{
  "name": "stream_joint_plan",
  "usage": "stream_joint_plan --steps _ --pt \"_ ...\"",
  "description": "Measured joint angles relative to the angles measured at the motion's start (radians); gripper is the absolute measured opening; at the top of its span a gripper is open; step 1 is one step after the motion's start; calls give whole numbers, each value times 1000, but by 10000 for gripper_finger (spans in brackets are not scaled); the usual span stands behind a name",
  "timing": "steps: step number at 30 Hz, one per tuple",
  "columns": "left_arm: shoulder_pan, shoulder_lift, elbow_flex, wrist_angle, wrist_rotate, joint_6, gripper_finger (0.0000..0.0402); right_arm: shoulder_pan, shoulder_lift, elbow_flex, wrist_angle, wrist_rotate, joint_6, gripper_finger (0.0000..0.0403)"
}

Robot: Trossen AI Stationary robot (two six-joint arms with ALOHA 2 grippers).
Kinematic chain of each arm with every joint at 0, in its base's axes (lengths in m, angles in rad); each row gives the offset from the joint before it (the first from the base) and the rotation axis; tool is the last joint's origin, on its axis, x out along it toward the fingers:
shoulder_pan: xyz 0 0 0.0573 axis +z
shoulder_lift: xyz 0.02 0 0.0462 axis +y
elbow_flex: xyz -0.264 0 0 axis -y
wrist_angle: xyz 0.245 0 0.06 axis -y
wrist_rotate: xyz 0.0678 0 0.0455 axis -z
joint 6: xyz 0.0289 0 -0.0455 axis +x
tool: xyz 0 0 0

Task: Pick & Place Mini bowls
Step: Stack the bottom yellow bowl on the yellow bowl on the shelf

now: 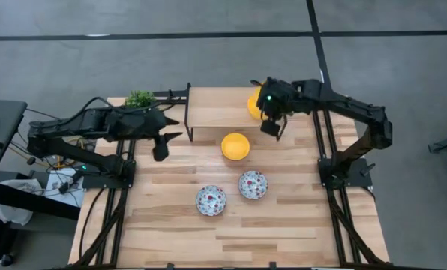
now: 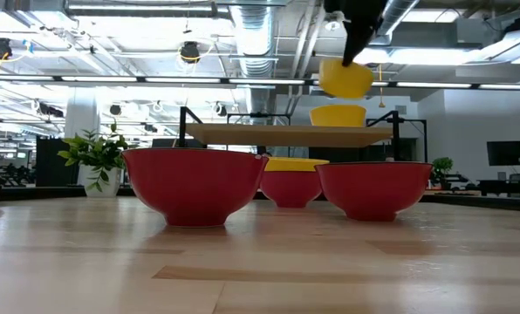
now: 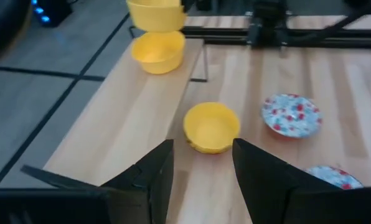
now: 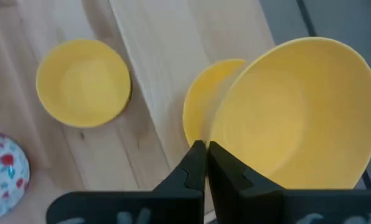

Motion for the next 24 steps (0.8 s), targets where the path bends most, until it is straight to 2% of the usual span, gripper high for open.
stream_joint_plan --steps 8,15,24 --pt "86 48 0 17 41 -4 163 -65 42 1 9 -48 -120 0" --pt "93 74 0 32 51 -4 159 -71 105 0 -13 -50 -150 0" --pt "93 87 0 32 68 -11 159 -71 115 0 -30 -48 -158 0"
